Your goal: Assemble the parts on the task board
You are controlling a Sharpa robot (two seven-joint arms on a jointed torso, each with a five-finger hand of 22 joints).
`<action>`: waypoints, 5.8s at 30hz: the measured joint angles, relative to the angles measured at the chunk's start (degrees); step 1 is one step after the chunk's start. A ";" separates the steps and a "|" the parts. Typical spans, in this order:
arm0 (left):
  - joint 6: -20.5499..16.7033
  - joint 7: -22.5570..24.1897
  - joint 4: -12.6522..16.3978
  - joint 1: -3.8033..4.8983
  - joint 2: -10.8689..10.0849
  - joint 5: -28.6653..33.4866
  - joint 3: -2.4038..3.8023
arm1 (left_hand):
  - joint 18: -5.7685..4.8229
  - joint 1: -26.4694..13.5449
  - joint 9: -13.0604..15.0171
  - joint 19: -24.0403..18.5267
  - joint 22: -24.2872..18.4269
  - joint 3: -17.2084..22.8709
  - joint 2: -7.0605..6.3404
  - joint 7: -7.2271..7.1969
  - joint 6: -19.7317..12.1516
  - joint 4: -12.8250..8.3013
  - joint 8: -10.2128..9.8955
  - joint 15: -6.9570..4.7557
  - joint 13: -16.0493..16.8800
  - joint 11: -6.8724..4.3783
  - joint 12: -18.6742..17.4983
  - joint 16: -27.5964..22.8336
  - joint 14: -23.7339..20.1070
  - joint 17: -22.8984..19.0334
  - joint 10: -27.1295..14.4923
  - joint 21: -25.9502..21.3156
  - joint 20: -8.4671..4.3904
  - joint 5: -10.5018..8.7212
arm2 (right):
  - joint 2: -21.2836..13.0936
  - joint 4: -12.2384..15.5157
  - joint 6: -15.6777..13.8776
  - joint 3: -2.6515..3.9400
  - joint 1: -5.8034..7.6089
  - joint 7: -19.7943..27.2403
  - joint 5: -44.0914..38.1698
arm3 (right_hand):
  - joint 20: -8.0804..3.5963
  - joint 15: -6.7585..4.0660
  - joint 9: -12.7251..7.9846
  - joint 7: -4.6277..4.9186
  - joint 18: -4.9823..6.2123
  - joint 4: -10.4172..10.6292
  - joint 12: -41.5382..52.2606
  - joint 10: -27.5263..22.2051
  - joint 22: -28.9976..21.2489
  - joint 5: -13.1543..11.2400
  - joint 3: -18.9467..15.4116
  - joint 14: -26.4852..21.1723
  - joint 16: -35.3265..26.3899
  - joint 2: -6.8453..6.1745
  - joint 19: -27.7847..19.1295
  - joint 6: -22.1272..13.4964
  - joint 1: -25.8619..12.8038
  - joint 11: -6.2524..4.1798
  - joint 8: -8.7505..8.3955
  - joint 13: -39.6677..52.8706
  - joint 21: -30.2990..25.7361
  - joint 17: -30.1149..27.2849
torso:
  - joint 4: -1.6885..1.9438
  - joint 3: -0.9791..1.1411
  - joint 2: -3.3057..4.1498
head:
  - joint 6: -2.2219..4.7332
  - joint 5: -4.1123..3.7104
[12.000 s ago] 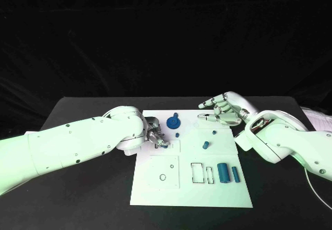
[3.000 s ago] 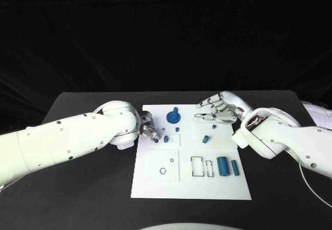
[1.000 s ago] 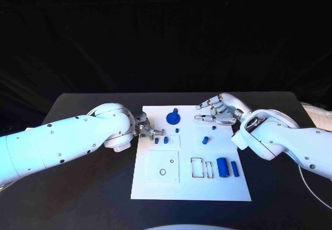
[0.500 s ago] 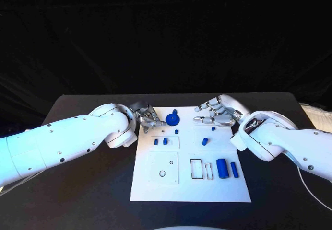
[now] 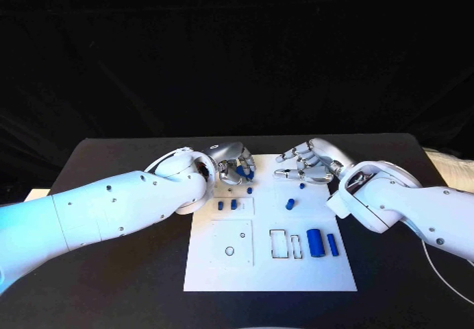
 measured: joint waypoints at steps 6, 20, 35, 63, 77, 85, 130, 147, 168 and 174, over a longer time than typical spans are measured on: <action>2.46 0.62 -0.92 -0.19 1.12 -5.67 -0.04 | -3.31 -0.84 -2.23 8.71 14.25 0.38 -0.65 -0.33 3.18 0.38 -2.07 -0.45 -3.49 -0.49 -2.90 13.40 3.61 13.38 3.35 18.72 -0.63 0.00 | 0.03 0.00 -0.02 0.00 0.00 0.00 0.00 | 0.00 0.00 0.00 0.00 0.00 0.00 0.00 0.00 0.00 0.00 0.00 0.00 0.00 0.00 0.00 0.00 0.00 0.00 0.00 0.00 0.00 0.00 | 0.03 -0.02 0.03 | 0.00 -0.15; 9.19 -0.63 -2.29 -0.41 2.69 -11.41 -0.05 | -4.26 -1.26 -3.49 10.23 19.06 1.10 -0.33 -0.41 5.29 0.50 -3.31 -0.45 -5.52 -0.70 -5.08 13.14 3.61 10.56 5.37 24.42 -1.04 0.00 | 0.13 0.06 -0.14 0.00 0.01 0.03 0.00 | 0.00 0.00 0.00 0.00 0.00 0.00 0.00 0.00 -0.01 0.00 0.00 0.00 0.00 0.00 0.00 0.00 0.00 0.00 0.00 0.00 0.00 0.01 | 0.07 -0.03 -0.03 | -0.18 -0.42; 10.85 -1.56 -3.90 -0.81 4.06 -12.59 -0.01 | -4.26 -0.42 -4.18 10.43 20.39 4.06 0.51 -0.52 7.25 -0.77 -4.17 -0.65 -6.69 -0.90 -6.72 13.14 3.81 9.96 7.83 25.60 -0.84 0.00 | 0.12 0.16 -0.17 0.00 0.00 0.05 0.01 | 0.00 0.00 0.00 0.00 0.00 0.00 0.00 0.00 -0.02 0.00 0.00 0.00 0.00 0.00 0.00 0.00 0.00 0.00 0.00 0.00 0.00 0.01 | 0.07 -0.02 -0.02 | -0.19 -0.63; 9.90 -1.33 -4.41 -1.38 3.90 -12.59 0.31 | -4.25 -0.72 -4.75 10.83 22.53 8.21 0.80 -0.71 11.33 -2.71 -4.65 -1.06 -7.00 -1.58 -9.22 14.03 3.79 8.76 12.27 27.52 -1.25 -0.04 | 0.25 0.19 -0.17 0.00 0.00 0.05 0.01 | 0.00 0.00 0.00 0.00 0.00 -0.16 0.00 0.00 0.02 0.22 -0.15 0.00 0.00 0.00 0.00 0.00 0.00 0.00 0.00 0.01 0.00 0.02 | 0.13 -0.01 -0.08 | -0.18 -0.80; 7.00 -1.56 3.25 -1.39 -3.33 -10.17 2.71 | -4.25 -0.75 -4.78 10.83 23.07 8.58 0.83 -0.81 12.05 -3.09 -4.79 -1.05 -7.00 -1.62 -9.89 14.03 3.79 8.44 13.04 28.18 -1.25 -0.04 | 0.20 -0.07 -0.17 0.00 -0.01 0.02 0.01 | 0.00 0.00 0.04 0.00 0.00 -0.16 0.00 0.00 0.01 0.22 -0.15 0.00 0.00 0.00 0.00 0.00 0.00 0.00 0.00 0.01 0.00 0.09 | 0.36 0.07 -0.21 | -0.02 -0.80; 6.30 -1.99 4.72 -1.39 -6.39 -9.09 2.86 | -4.25 -1.03 -4.81 10.83 23.20 8.58 1.10 -0.72 12.13 -3.10 -4.87 -1.05 -7.00 -1.41 -9.89 14.03 3.79 8.44 13.24 28.40 -1.25 -0.05 | 0.27 -0.20 -0.17 0.00 -0.11 0.01 0.04 | 0.00 0.00 0.04 0.00 0.00 -0.16 0.00 0.00 0.00 0.22 -0.15 0.00 0.00 0.00 0.00 0.00 0.00 0.00 0.00 0.01 0.00 0.09 | 0.80 0.14 -0.30 | -0.01 -1.02; 7.56 -3.25 1.91 -3.24 -4.70 -8.08 2.52 | -4.25 -1.26 -4.86 10.83 23.26 8.89 0.87 -0.93 12.32 -3.08 -5.32 -1.05 -7.00 -1.62 -10.17 14.03 3.79 8.13 13.45 28.40 -1.24 -0.05 | 0.38 -0.23 -0.15 0.00 -0.21 0.03 0.12 | 0.00 0.00 0.01 0.00 0.00 -0.16 0.00 0.00 -0.02 0.22 -0.15 0.00 0.00 0.30 0.00 0.00 0.31 0.00 0.00 0.06 0.00 0.07 | 0.74 0.11 -0.27 | -0.32 -0.83; 8.85 -4.34 1.08 -3.45 -4.38 -8.00 2.35 | -4.25 -3.31 -6.61 10.61 23.31 9.93 -0.70 0.46 8.27 -3.17 -9.01 -0.84 -7.14 -0.28 -12.83 14.03 4.00 6.90 11.68 28.40 -1.03 -0.04 | 0.19 -0.21 -0.15 0.00 -0.21 0.04 0.14 | 0.00 0.00 0.01 0.00 0.00 -0.16 0.01 0.00 0.02 0.21 -0.15 0.00 0.00 0.30 0.00 0.00 0.31 0.00 0.00 -0.01 0.00 -0.02 | 0.75 0.12 -0.27 | -0.25 -0.98; 5.32 -3.64 3.86 -3.45 -8.55 -4.06 2.39 | -4.25 -4.13 -8.35 8.42 19.93 11.92 -1.53 1.55 3.53 -3.88 -10.18 0.54 -7.41 1.24 -13.22 12.52 3.45 2.07 6.02 22.32 0.33 -0.04 | -1.81 -2.78 0.93 0.00 -0.23 -2.46 -7.59 | 0.32 0.53 0.04 0.39 0.00 -0.88 -49.94 -14.83 0.00 -3.45 5.51 -0.11 -4.55 0.91 -0.70 2.50 10.56 1.16 0.00 -44.19 -1.17 -5.92 | 0.79 -0.01 -0.37 | 0.21 -1.49; -1.55 3.84 5.73 -3.39 -11.97 16.12 2.31 | -1.44 -5.51 -8.30 0.88 9.65 11.97 -0.15 2.93 4.91 -2.36 -9.74 1.62 -7.40 2.04 -12.66 2.89 -3.13 -13.20 4.24 6.02 1.28 -0.04 | -2.56 -3.24 3.42 0.05 -0.26 -6.20 -19.49 | 0.32 0.52 0.08 -0.25 0.00 -0.51 -53.27 -14.21 0.00 -4.04 7.81 -0.11 -4.55 -0.26 -0.70 4.58 10.77 1.12 0.00 -50.70 -1.17 -5.94 | 0.74 -0.01 -0.45 | 0.52 -2.30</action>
